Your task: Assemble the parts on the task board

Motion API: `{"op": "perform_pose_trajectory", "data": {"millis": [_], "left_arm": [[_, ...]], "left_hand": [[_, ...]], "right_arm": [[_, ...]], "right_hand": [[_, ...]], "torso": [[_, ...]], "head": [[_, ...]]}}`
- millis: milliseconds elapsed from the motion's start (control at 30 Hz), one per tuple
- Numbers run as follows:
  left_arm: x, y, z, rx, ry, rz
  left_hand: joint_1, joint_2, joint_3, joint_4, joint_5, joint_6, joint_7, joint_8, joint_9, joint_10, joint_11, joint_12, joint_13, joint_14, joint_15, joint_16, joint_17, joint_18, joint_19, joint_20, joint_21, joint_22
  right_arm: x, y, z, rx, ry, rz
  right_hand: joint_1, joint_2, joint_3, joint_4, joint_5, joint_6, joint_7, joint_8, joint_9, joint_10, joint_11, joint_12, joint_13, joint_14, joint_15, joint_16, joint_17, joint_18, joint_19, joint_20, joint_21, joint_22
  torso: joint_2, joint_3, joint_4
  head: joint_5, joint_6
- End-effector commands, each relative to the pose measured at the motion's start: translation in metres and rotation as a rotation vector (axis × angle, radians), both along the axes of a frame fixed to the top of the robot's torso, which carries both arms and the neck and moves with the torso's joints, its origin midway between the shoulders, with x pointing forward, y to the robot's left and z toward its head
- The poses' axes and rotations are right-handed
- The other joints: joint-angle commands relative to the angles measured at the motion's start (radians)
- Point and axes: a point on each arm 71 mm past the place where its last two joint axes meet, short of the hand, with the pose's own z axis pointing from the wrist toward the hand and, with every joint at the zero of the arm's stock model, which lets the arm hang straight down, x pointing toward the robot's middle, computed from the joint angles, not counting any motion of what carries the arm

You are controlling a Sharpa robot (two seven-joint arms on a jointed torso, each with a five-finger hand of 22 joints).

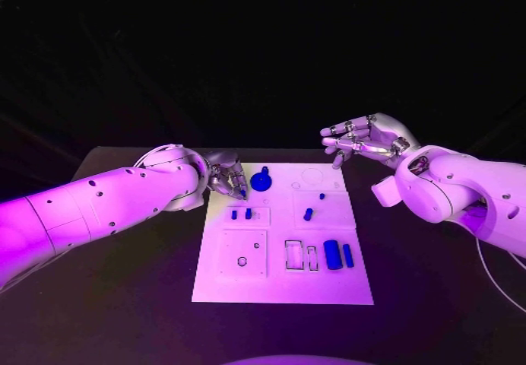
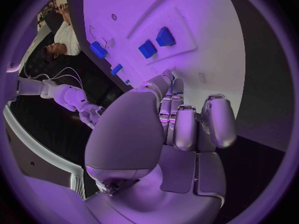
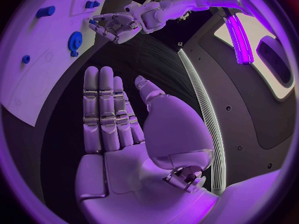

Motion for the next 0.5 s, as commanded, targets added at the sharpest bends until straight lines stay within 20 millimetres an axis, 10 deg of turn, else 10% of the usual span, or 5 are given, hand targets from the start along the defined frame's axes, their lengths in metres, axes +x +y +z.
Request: {"op": "perform_pose_trajectory", "data": {"millis": [33,500], "left_arm": [[-0.0011,-0.0022,-0.0017,0.015,0.017,-0.015],[-0.0018,-0.0073,-0.0057,0.028,0.038,-0.028]], "left_hand": [[-0.012,0.002,0.007,-0.002,-0.006,0.007,0.000,-0.004,0.001,0.007,0.003,-0.007,0.000,0.037,0.001,0.005,0.000,-0.016,0.018,-0.002,-0.002,0.041],[-0.013,0.001,0.009,-0.003,-0.006,0.009,-0.001,-0.005,0.001,0.009,0.003,-0.007,0.000,0.037,0.000,0.005,0.000,-0.016,0.018,-0.002,-0.002,0.041]], "right_arm": [[-0.0008,0.0017,-0.0005,0.000,0.003,0.018],[-0.0009,0.0020,-0.0004,0.000,0.003,0.019]], "right_hand": [[0.003,0.002,-0.006,-0.001,-0.003,-0.004,0.001,0.001,0.000,-0.005,0.001,-0.003,0.000,-0.006,0.000,-0.004,0.001,0.006,0.007,-0.001,-0.006,-0.001],[0.003,0.002,-0.006,-0.001,-0.003,-0.004,0.001,0.001,0.000,-0.005,0.001,-0.003,0.000,-0.006,0.000,-0.004,0.001,0.006,0.007,-0.001,-0.006,-0.001]], "torso": [[0.000,0.0003,0.0004],[0.000,-0.0008,0.0005]], "head": [[0.001,-0.003],[0.000,-0.006]]}}
